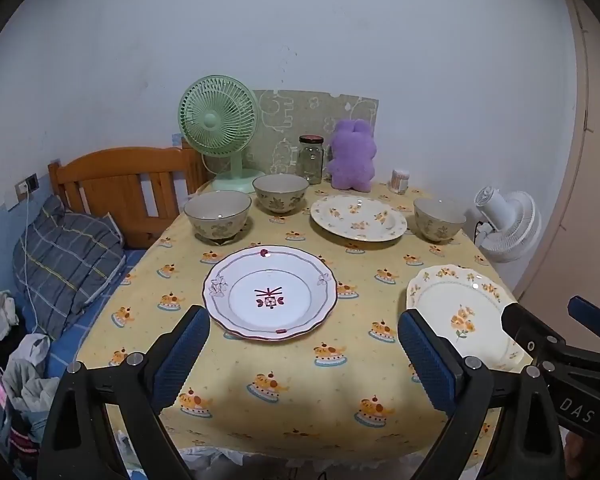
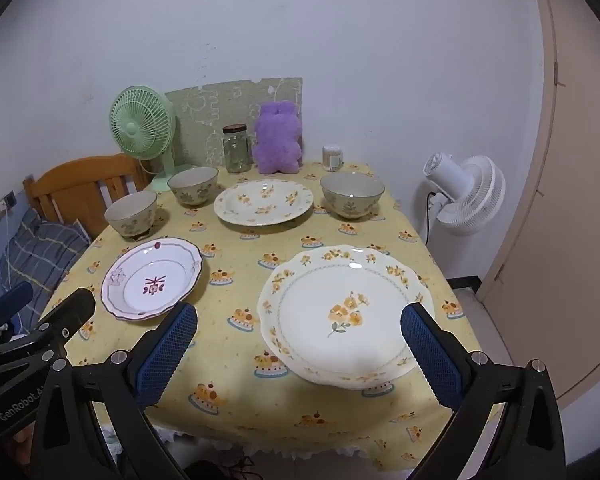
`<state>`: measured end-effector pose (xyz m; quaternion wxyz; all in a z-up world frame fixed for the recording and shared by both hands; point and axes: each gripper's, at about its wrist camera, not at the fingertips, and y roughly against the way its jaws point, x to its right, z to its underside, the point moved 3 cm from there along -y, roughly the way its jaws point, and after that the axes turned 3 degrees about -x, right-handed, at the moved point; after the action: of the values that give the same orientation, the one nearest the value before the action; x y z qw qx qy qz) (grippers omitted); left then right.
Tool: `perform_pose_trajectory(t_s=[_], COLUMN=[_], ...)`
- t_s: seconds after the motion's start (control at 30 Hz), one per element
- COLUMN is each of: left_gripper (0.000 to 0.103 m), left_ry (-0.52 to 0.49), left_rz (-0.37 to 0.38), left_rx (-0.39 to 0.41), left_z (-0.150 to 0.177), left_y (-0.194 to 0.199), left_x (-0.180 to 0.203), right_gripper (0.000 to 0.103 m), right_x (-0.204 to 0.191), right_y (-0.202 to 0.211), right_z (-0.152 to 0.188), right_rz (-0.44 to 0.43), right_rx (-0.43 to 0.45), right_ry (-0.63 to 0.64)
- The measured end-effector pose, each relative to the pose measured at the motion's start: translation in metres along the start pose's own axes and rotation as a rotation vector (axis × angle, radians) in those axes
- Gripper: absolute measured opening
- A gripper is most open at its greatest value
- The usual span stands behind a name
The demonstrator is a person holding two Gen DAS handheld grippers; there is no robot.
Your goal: Organize plates and bowls
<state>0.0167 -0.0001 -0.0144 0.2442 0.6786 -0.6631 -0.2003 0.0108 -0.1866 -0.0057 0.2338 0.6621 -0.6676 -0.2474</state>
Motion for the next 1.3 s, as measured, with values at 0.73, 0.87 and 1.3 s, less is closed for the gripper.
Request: perform_pose_trajectory(t_s=[0.73,0.87,1.3], left_gripper=[0.095,0.095,0.095], left_ry=[-0.02,-0.026,-0.035], left_rz=[-0.008,-0.014,-0.036], left_rx=[0.003,0.008,0.012], left_z=[0.001,0.0,0.001], left_y=[-0.001,0.0,0.002], left_x=[0.01,0.013,0.013], right_gripper=[0.103,0.103,0.103], right_x=[0.009,0.01,0.01], right_y=[0.002,0.003,0.001], right_z=[-0.001,-0.003,0.0], right_rz=[0.022,0.015,-0.001], right_rx=[0.022,0.024,0.016], right_ry=[0.014,0.008,-0.002])
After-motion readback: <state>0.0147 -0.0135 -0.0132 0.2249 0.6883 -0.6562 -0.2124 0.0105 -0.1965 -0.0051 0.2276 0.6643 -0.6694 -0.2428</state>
